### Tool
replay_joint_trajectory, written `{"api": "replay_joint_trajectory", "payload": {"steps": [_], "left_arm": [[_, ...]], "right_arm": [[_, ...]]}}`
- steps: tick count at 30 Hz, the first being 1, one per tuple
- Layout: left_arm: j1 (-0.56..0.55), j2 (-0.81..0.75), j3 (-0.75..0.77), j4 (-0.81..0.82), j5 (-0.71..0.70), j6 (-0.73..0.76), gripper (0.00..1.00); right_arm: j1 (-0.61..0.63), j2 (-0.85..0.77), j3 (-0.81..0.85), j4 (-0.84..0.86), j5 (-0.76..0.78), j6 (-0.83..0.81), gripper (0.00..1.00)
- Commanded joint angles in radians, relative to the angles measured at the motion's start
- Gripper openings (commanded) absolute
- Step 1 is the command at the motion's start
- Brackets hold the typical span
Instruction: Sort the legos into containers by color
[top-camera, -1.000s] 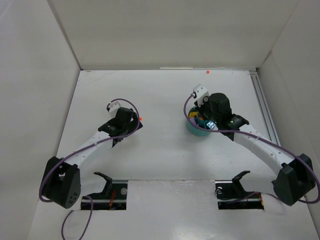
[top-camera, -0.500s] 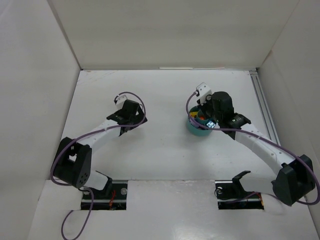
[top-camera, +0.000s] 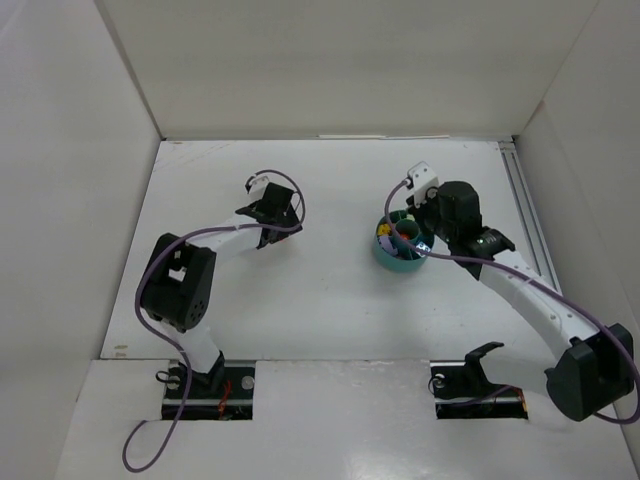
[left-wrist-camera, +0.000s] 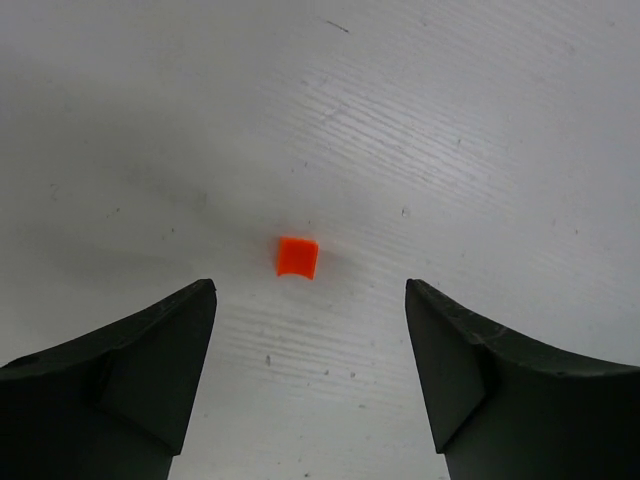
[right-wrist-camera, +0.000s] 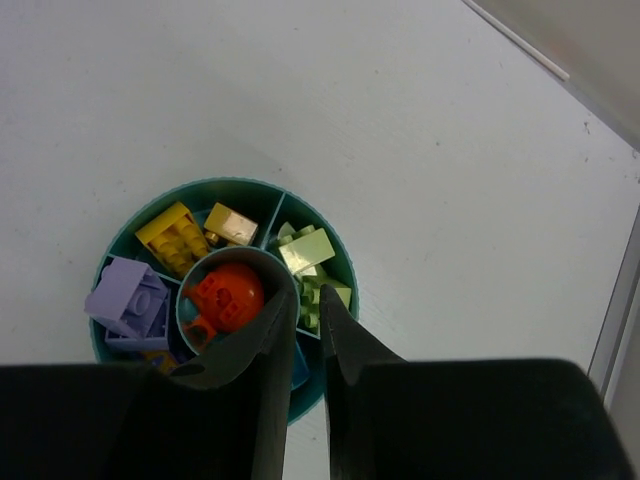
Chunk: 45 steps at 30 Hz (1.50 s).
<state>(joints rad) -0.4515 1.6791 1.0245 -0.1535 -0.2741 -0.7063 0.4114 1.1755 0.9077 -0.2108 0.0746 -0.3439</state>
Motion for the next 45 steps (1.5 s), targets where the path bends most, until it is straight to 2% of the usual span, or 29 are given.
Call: {"api": "replay_joint_trajectory", "payload": {"steps": [1, 6, 10, 12, 13, 14, 20, 25, 27, 29, 35, 40, 45], "left_arm": [[0.004, 0.042, 0.074, -0.021, -0.043, 0.016, 0.71], [0.004, 0.082, 0.108, -0.061, -0.062, 0.025, 0.64], [0.004, 0.100, 0.098, -0.087, -0.071, 0.025, 0.51], [0.004, 0.113, 0.098, -0.087, -0.071, 0.025, 0.49], [0.004, 0.125, 0.098, -0.087, -0.071, 0.025, 0.43], [0.004, 0.125, 0.109, -0.098, -0.071, 0.025, 0.41], [-0.006, 0.146, 0.118, -0.098, -0.062, 0.034, 0.41], [-0.006, 0.155, 0.118, -0.098, -0.053, 0.034, 0.26], [-0.006, 0.156, 0.118, -0.098, -0.053, 0.034, 0.16], [-0.015, 0.156, 0.118, -0.098, -0.053, 0.034, 0.12], [-0.044, 0.134, 0.109, -0.098, -0.048, 0.045, 0.06], [-0.085, 0.035, 0.120, -0.086, -0.027, 0.076, 0.06], [-0.211, -0.050, 0.193, -0.005, 0.042, 0.162, 0.06]], "right_arm": [[-0.017, -0.065, 0.001, 0.004, 0.008, 0.006, 0.22], [-0.052, -0.114, -0.029, -0.016, 0.017, 0.006, 0.23], [-0.083, -0.123, -0.038, -0.016, 0.027, 0.006, 0.24], [-0.092, -0.123, -0.038, -0.016, 0.027, 0.006, 0.24], [-0.092, -0.123, -0.038, -0.025, 0.027, 0.006, 0.24], [-0.101, -0.123, -0.038, -0.025, 0.027, 0.006, 0.24], [-0.111, -0.151, -0.056, -0.025, 0.027, 0.006, 0.24], [-0.120, -0.171, -0.066, -0.035, 0.027, 0.006, 0.25], [-0.120, -0.180, -0.075, -0.045, 0.027, 0.006, 0.25], [-0.129, -0.194, -0.075, -0.045, 0.036, 0.006, 0.25], [-0.129, -0.234, -0.093, -0.055, 0.036, 0.006, 0.25], [-0.129, -0.293, -0.112, -0.074, 0.045, 0.006, 0.26], [-0.129, -0.414, -0.147, -0.096, 0.163, 0.078, 0.28]]}}
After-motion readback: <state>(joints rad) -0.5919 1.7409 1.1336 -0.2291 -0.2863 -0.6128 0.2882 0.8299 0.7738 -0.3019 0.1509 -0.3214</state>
